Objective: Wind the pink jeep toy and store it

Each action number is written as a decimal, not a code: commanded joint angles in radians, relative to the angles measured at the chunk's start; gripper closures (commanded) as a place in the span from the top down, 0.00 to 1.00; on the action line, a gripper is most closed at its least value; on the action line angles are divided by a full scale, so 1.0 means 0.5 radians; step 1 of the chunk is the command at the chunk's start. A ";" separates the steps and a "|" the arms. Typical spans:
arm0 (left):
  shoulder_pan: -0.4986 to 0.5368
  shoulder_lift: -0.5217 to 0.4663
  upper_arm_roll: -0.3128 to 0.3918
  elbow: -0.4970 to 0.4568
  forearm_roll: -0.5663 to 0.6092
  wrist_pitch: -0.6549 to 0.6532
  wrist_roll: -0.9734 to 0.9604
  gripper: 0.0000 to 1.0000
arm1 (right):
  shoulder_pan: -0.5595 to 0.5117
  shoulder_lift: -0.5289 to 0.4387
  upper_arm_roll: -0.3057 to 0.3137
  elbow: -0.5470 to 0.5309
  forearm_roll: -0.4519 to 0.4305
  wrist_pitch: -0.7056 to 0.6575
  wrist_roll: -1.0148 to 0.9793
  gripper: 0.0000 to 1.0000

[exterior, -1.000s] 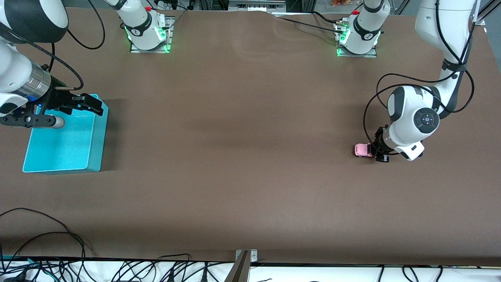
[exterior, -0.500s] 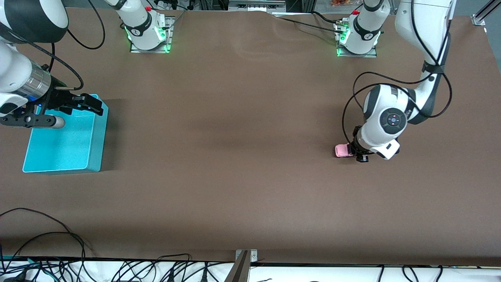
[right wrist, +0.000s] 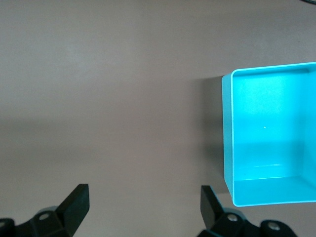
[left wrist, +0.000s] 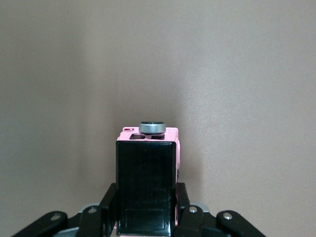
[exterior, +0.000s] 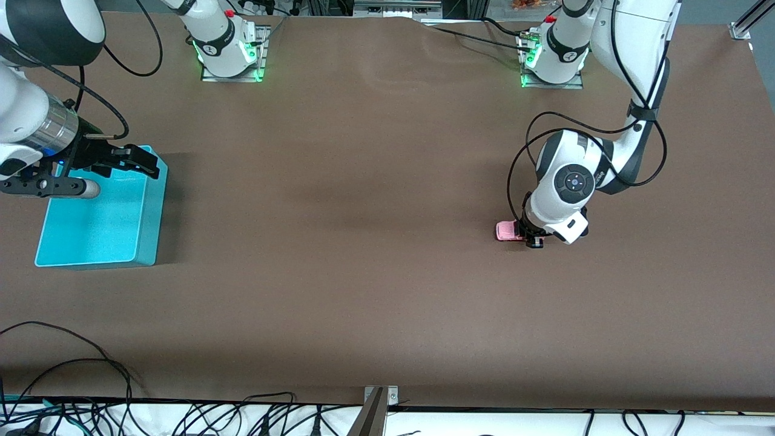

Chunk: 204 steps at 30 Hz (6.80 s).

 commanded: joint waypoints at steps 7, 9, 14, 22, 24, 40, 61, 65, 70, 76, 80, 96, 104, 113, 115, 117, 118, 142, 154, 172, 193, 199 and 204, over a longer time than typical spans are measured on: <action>-0.005 0.047 -0.004 -0.031 0.039 0.097 -0.029 0.17 | -0.001 0.023 0.002 0.055 -0.011 -0.043 -0.010 1.00; -0.002 0.050 -0.004 -0.031 0.039 0.097 -0.023 0.16 | -0.001 0.023 0.002 0.055 -0.011 -0.043 -0.010 1.00; 0.020 0.053 -0.004 -0.058 0.055 0.137 -0.014 0.15 | -0.001 0.023 0.002 0.055 -0.008 -0.043 -0.016 1.00; 0.115 0.059 -0.001 -0.101 0.058 0.186 0.140 0.15 | -0.001 0.023 0.002 0.055 -0.008 -0.046 -0.010 1.00; 0.143 0.059 -0.001 -0.104 0.058 0.186 0.179 0.15 | -0.004 0.023 0.002 0.055 -0.008 -0.046 -0.010 1.00; 0.468 0.059 0.002 -0.117 0.134 0.189 0.526 0.15 | -0.007 0.038 0.002 0.052 -0.011 -0.046 -0.007 1.00; 0.857 0.087 0.002 -0.114 0.309 0.238 0.873 0.21 | -0.007 0.038 0.002 0.055 -0.011 -0.043 -0.007 1.00; 0.870 0.090 0.002 -0.107 0.312 0.238 0.873 0.33 | -0.007 0.038 0.002 0.055 -0.011 -0.043 -0.007 1.00; 0.876 0.084 0.005 -0.086 0.316 0.232 0.879 0.97 | -0.004 0.038 0.002 0.055 -0.014 -0.040 -0.001 1.00; 0.882 0.001 0.014 0.040 0.312 0.012 0.977 1.00 | -0.007 0.038 0.002 0.055 -0.011 -0.040 -0.010 1.00; 0.910 -0.112 0.011 0.122 0.303 -0.273 1.075 1.00 | -0.004 0.038 0.002 0.055 -0.014 -0.040 -0.001 1.00; 0.879 -0.478 -0.035 0.334 0.282 -0.645 1.532 1.00 | -0.001 0.038 0.002 0.055 -0.014 -0.040 -0.004 1.00; 0.873 -0.499 -0.096 0.644 0.279 -0.789 1.992 1.00 | -0.004 0.038 0.002 0.055 -0.014 -0.040 -0.007 1.00; 0.888 -0.496 -0.121 0.908 0.178 -0.937 2.655 1.00 | -0.001 0.035 0.002 0.055 -0.011 -0.040 -0.004 1.00; 0.897 -0.496 -0.121 0.951 0.129 -0.961 2.814 1.00 | -0.001 0.035 0.002 0.055 -0.011 -0.043 -0.004 1.00; 0.904 -0.499 -0.121 0.985 0.089 -0.992 2.986 1.00 | -0.001 0.038 0.002 0.055 -0.011 -0.040 -0.007 1.00; 0.904 -0.499 -0.121 1.000 0.073 -0.998 3.069 1.00 | -0.004 0.035 0.002 0.055 -0.011 -0.040 -0.007 1.00; 0.885 -0.769 -0.228 0.684 0.021 -1.299 3.944 1.00 | 0.002 0.035 0.002 0.058 -0.011 -0.040 -0.001 1.00; 0.925 -0.818 -0.308 0.574 0.101 -1.293 3.935 1.00 | 0.020 0.020 0.018 0.058 -0.024 -0.043 0.002 1.00; 0.959 -0.818 -0.305 0.592 0.021 -1.286 3.935 1.00 | -0.007 0.047 0.002 0.058 -0.011 -0.031 0.002 1.00; 0.959 -0.818 -0.305 0.632 -0.022 -1.228 3.935 1.00 | 0.008 0.047 0.006 0.058 -0.024 -0.043 0.018 1.00; 0.959 -0.818 -0.305 0.629 -0.022 -1.228 3.935 1.00 | 0.014 0.044 0.009 0.058 -0.027 -0.068 0.067 1.00; 0.959 -0.818 -0.305 0.629 -0.019 -1.228 3.935 1.00 | 0.002 0.047 0.006 0.058 -0.024 -0.058 0.064 1.00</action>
